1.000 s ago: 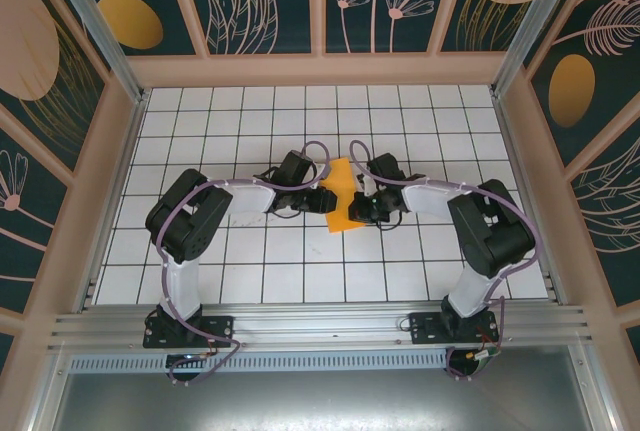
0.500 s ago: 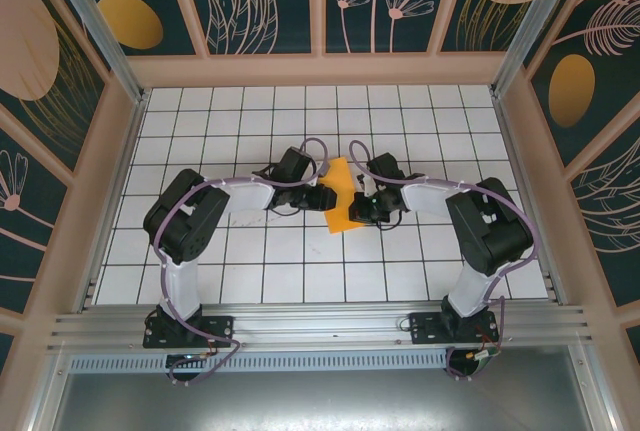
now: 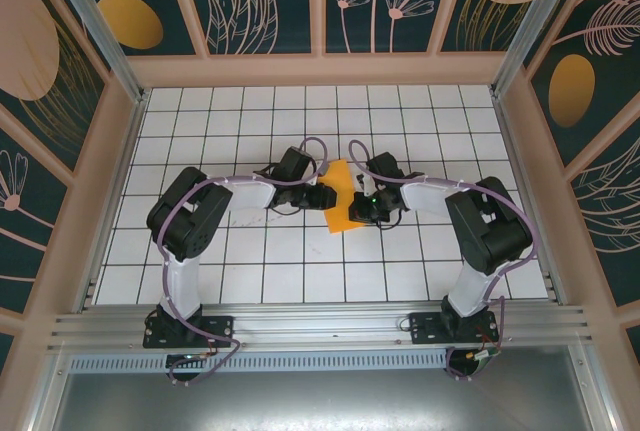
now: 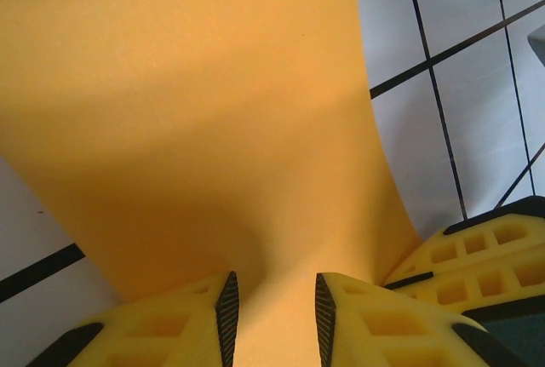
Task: Fold a paper plane with a square sheet of paper (fold left side to right side)
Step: First fold the square sheet of paper in half at the center of the table.
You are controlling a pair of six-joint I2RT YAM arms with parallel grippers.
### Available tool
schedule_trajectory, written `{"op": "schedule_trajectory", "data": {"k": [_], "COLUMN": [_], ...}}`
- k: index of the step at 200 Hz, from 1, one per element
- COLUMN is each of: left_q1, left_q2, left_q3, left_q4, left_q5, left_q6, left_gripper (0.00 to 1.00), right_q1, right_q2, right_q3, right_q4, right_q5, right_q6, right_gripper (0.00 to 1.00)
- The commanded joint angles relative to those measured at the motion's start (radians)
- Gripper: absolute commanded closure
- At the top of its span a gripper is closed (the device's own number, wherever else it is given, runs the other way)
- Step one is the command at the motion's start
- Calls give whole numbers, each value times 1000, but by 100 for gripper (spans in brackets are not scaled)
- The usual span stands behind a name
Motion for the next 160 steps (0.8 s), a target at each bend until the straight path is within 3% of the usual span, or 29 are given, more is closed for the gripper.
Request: {"op": "schedule_trajectory", "data": {"k": [1, 99, 160], "left_q1": [36, 142, 130], "left_q2": [28, 100, -92], "left_q3": [13, 165, 12], "left_q4": [5, -28, 85], "left_q5": [-86, -121, -8], "left_q6": [-1, 35, 37], "left_gripper": [67, 66, 66], "right_q1": [-1, -2, -3], "right_q2": [65, 58, 70], "right_q3": [-30, -56, -44], "right_q4": [-123, -113, -102], "right_q5": [94, 89, 81], "right_q6": [-28, -25, -22], "right_gripper": [97, 97, 97]}}
